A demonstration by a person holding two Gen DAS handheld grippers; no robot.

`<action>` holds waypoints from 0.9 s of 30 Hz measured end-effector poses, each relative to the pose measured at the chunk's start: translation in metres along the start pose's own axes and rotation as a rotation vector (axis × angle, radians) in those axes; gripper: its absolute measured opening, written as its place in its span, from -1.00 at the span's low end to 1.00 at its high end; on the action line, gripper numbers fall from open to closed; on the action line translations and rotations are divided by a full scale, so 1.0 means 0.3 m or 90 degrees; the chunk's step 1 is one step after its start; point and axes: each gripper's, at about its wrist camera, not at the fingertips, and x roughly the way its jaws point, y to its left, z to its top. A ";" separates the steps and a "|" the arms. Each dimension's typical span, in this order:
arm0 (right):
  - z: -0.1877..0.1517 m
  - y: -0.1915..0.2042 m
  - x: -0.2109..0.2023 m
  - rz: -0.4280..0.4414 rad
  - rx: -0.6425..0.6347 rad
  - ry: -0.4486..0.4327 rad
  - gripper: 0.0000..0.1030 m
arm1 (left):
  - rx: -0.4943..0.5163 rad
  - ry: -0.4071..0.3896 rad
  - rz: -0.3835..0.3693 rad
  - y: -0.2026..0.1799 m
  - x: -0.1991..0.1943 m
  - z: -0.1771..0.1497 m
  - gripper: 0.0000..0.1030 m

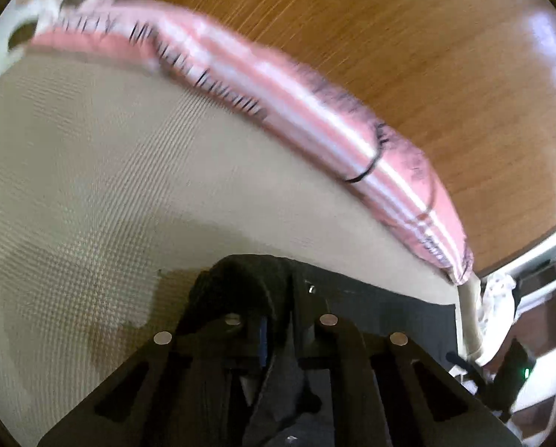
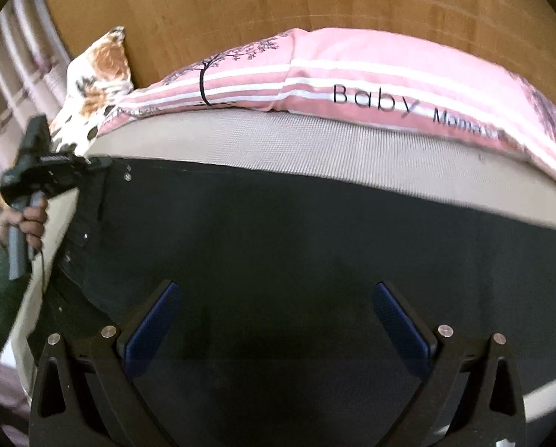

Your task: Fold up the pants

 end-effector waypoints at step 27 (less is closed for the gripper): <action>0.354 -0.235 0.355 0.252 -0.297 0.210 0.01 | 0.116 -0.119 -0.049 -0.219 -0.277 -0.113 -0.84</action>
